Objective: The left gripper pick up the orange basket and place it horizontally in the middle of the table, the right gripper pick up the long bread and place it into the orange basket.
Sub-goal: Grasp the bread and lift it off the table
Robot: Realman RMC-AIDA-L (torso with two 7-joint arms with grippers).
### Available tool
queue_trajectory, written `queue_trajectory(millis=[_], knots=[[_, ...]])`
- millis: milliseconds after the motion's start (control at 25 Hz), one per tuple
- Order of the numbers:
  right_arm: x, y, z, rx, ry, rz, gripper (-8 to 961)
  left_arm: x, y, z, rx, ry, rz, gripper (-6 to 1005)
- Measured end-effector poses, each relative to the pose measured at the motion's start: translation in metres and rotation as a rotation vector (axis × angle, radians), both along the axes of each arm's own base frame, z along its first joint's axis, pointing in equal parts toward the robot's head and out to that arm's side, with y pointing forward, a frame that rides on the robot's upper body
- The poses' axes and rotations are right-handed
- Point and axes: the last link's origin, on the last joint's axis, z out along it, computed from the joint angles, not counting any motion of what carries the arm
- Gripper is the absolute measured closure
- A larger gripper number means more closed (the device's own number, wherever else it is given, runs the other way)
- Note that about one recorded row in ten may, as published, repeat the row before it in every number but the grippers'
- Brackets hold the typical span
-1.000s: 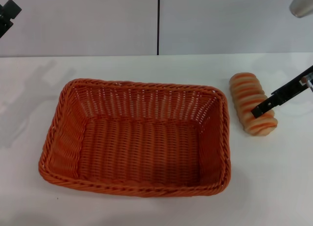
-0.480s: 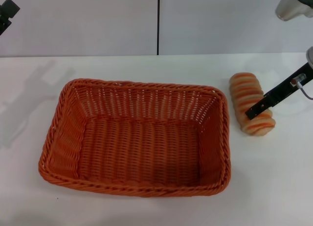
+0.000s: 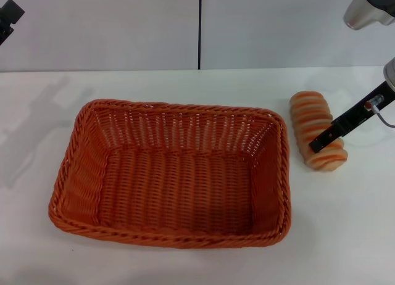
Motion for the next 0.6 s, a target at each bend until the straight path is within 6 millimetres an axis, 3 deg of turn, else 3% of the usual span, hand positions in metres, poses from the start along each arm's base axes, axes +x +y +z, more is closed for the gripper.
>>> queue_trajectory(millis=[600], knots=[[-0.0031,-0.0006,-0.0046,0.011,-0.015,0.054,345,0.0031,0.0028,-0.0003,-0.006,-0.008,-0.009,185]])
